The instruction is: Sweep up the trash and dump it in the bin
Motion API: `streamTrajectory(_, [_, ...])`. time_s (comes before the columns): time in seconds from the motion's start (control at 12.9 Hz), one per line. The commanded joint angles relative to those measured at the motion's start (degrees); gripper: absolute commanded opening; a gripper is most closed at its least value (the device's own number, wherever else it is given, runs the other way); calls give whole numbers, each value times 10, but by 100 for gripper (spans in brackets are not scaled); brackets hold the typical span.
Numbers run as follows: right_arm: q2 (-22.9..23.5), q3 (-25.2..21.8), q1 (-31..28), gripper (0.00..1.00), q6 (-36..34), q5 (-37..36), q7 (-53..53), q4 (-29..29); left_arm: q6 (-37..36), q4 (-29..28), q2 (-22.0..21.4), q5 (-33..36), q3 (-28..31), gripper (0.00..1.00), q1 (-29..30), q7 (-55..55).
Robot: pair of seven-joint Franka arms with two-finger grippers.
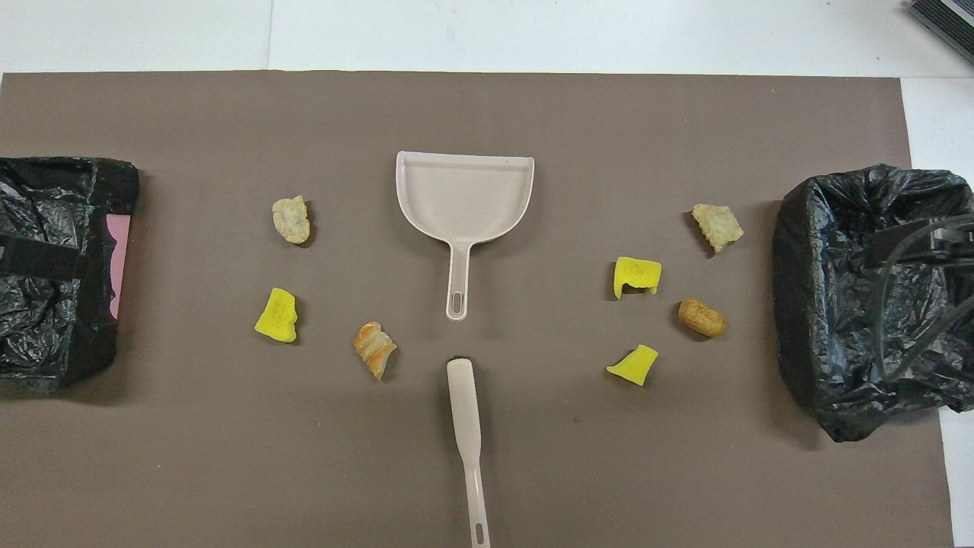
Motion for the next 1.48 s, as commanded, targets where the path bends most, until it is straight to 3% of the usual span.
streamTrajectory(0.0, [-7,0,1,100,-11,14,9,-1,-3,-20,-17,-1,-3,100,3,-3])
streamTrajectory(0.47, [0,7,1,100,-22,12,12,4,12,-98,-67,-32,-17,100,-26,-27])
streamTrajectory(0.93, [44,8,45,100,-17,11,20,8,74,-257,-147,-48,-17,100,-176,-194])
streamTrajectory(1.17, [80,12,81,100,9,11,58,15,135,-338,-157,-53,-17,100,-281,-299])
streamTrajectory(1.4, [117,19,119,100,44,12,88,20,201,-393,-163,-54,-18,100,-347,-382])
